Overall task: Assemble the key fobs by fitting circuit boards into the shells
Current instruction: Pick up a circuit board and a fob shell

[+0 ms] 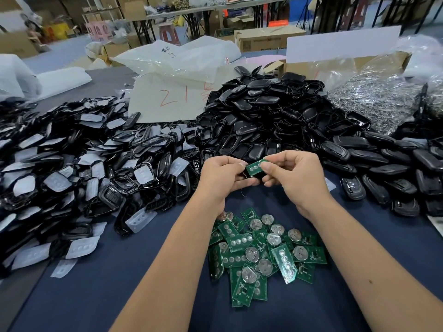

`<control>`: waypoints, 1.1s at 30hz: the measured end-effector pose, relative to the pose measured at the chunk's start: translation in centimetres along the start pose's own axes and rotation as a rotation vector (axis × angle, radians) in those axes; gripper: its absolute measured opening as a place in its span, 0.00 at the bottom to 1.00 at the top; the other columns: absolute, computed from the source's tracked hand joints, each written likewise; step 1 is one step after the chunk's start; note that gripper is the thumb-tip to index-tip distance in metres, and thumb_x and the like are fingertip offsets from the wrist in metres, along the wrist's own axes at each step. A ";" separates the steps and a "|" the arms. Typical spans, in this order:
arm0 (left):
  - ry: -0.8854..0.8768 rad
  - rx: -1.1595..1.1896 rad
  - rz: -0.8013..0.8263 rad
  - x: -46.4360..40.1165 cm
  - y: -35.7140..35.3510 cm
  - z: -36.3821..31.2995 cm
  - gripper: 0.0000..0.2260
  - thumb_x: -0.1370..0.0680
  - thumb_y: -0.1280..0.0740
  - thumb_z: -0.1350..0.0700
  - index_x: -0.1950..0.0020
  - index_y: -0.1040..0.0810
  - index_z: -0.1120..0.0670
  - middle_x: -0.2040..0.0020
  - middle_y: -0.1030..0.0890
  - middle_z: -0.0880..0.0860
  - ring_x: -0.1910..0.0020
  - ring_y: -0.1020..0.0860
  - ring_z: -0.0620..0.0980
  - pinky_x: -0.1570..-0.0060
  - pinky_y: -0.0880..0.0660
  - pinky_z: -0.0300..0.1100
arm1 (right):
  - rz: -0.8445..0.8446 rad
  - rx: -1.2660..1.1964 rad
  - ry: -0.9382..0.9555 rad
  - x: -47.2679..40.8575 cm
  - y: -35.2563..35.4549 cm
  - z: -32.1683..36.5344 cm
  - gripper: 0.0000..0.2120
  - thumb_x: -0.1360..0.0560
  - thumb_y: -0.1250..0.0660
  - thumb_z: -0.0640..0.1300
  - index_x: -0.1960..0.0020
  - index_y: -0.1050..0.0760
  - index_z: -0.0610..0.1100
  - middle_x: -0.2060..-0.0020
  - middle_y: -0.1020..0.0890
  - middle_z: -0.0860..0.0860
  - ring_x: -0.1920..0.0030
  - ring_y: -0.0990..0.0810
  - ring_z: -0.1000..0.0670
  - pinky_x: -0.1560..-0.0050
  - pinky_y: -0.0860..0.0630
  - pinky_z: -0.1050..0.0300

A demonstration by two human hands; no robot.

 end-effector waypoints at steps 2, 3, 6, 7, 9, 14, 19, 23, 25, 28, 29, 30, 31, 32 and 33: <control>-0.005 -0.003 0.006 -0.1 0.2 -0.2 0.05 0.18 0.34 0.66 0.51 0.19 0.65 0.52 0.16 0.66 0.60 0.13 0.63 0.61 0.17 0.40 | 0.012 0.011 0.000 0.1 -0.1 0.1 0.05 0.25 0.23 0.33 0.54 0.16 0.41 0.68 0.15 0.47 0.69 0.15 0.48 0.66 0.19 0.61; -0.005 0.001 0.015 -0.1 0.3 -0.2 0.05 0.18 0.34 0.66 0.51 0.19 0.65 0.52 0.16 0.66 0.59 0.13 0.63 0.60 0.17 0.40 | 0.011 0.020 0.003 0.1 -0.1 0.1 0.05 0.25 0.23 0.33 0.54 0.16 0.40 0.68 0.15 0.47 0.69 0.16 0.48 0.66 0.19 0.61; 0.001 0.031 0.044 0.0 0.3 -0.3 0.05 0.18 0.33 0.66 0.51 0.19 0.65 0.54 0.15 0.65 0.58 0.13 0.64 0.61 0.17 0.39 | -0.032 0.075 0.026 0.3 -0.1 0.2 0.05 0.26 0.23 0.34 0.55 0.17 0.41 0.68 0.15 0.47 0.71 0.16 0.49 0.69 0.20 0.61; 0.002 0.033 0.052 0.0 0.3 -0.3 0.05 0.18 0.33 0.66 0.51 0.19 0.65 0.54 0.15 0.65 0.58 0.13 0.64 0.61 0.17 0.39 | -0.055 0.108 0.036 0.4 0.0 0.2 0.05 0.26 0.22 0.35 0.56 0.17 0.43 0.68 0.15 0.47 0.72 0.17 0.50 0.71 0.21 0.61; -0.005 0.027 0.056 0.0 0.2 -0.4 0.05 0.18 0.33 0.66 0.51 0.19 0.65 0.53 0.15 0.66 0.58 0.13 0.64 0.61 0.17 0.40 | -0.087 0.162 0.046 0.5 0.1 0.3 0.05 0.26 0.21 0.37 0.57 0.17 0.44 0.68 0.15 0.48 0.73 0.17 0.51 0.73 0.23 0.61; -0.030 0.013 0.019 0.1 0.3 -0.3 0.05 0.18 0.33 0.66 0.52 0.18 0.65 0.53 0.15 0.66 0.59 0.13 0.64 0.61 0.17 0.40 | -0.068 0.195 0.027 0.3 0.2 0.3 0.06 0.27 0.21 0.38 0.58 0.17 0.45 0.67 0.15 0.46 0.74 0.19 0.52 0.76 0.26 0.61; -0.038 0.007 0.032 0.1 0.2 -0.2 0.05 0.18 0.32 0.66 0.53 0.18 0.64 0.55 0.14 0.63 0.59 0.13 0.63 0.60 0.17 0.41 | -0.123 0.260 0.054 0.6 0.2 0.5 0.07 0.27 0.21 0.40 0.59 0.17 0.47 0.68 0.15 0.50 0.75 0.19 0.54 0.76 0.27 0.65; -0.050 -0.002 0.036 0.1 0.2 -0.2 0.06 0.19 0.32 0.66 0.54 0.18 0.63 0.52 0.15 0.65 0.60 0.13 0.63 0.59 0.16 0.42 | -0.145 0.290 0.067 0.7 0.1 0.7 0.07 0.27 0.21 0.41 0.60 0.18 0.47 0.69 0.16 0.51 0.75 0.18 0.54 0.77 0.27 0.65; -0.055 -0.011 0.030 0.1 0.2 -0.2 0.05 0.19 0.32 0.66 0.54 0.18 0.64 0.51 0.15 0.66 0.60 0.13 0.63 0.59 0.16 0.42 | -0.139 0.311 0.081 0.8 0.0 0.7 0.07 0.27 0.21 0.41 0.60 0.19 0.46 0.70 0.16 0.50 0.75 0.19 0.54 0.76 0.28 0.66; -0.056 -0.025 0.011 0.0 0.4 -0.1 0.05 0.19 0.32 0.66 0.53 0.18 0.64 0.47 0.16 0.67 0.61 0.14 0.62 0.58 0.17 0.42 | -0.116 0.360 0.094 0.9 -0.1 0.8 0.08 0.27 0.21 0.42 0.59 0.19 0.46 0.69 0.17 0.50 0.74 0.18 0.52 0.75 0.28 0.64; -0.056 -0.031 0.008 0.0 0.5 -0.1 0.04 0.20 0.31 0.66 0.53 0.18 0.64 0.46 0.17 0.68 0.61 0.14 0.62 0.58 0.16 0.43 | -0.107 0.365 0.093 0.9 -0.1 0.8 0.08 0.27 0.21 0.42 0.59 0.20 0.47 0.68 0.17 0.50 0.73 0.18 0.51 0.74 0.27 0.62; -0.059 -0.039 0.003 -0.1 0.6 -0.1 0.04 0.20 0.31 0.67 0.53 0.17 0.64 0.46 0.17 0.68 0.61 0.14 0.62 0.56 0.16 0.44 | -0.099 0.368 0.090 0.9 -0.2 0.8 0.08 0.27 0.20 0.43 0.59 0.20 0.47 0.67 0.17 0.49 0.72 0.17 0.49 0.72 0.26 0.60; -0.063 -0.047 0.000 -0.1 0.6 -0.1 0.02 0.21 0.30 0.67 0.53 0.17 0.64 0.47 0.17 0.68 0.62 0.14 0.61 0.55 0.16 0.45 | -0.090 0.371 0.086 0.9 -0.2 0.7 0.09 0.27 0.20 0.43 0.59 0.20 0.47 0.67 0.17 0.49 0.70 0.17 0.48 0.71 0.25 0.58; -0.070 -0.054 -0.001 -0.2 0.6 -0.1 0.01 0.21 0.29 0.67 0.52 0.18 0.65 0.48 0.17 0.67 0.62 0.14 0.61 0.55 0.15 0.46 | -0.084 0.371 0.083 0.9 -0.2 0.7 0.09 0.28 0.20 0.44 0.58 0.20 0.47 0.66 0.17 0.49 0.69 0.17 0.46 0.70 0.25 0.57; -0.080 -0.059 -0.002 -0.2 0.6 -0.1 0.01 0.22 0.28 0.68 0.52 0.18 0.65 0.50 0.17 0.67 0.62 0.14 0.61 0.55 0.15 0.46 | -0.083 0.371 0.081 0.8 -0.2 0.7 0.09 0.28 0.19 0.45 0.58 0.20 0.47 0.66 0.17 0.49 0.69 0.17 0.46 0.69 0.24 0.56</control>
Point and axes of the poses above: each hand's wrist, its own x-axis away from the middle knuckle, its own y-axis out of the back of the hand, z = x × y, the point moved 5 cm from there along -x, towards the middle knuckle
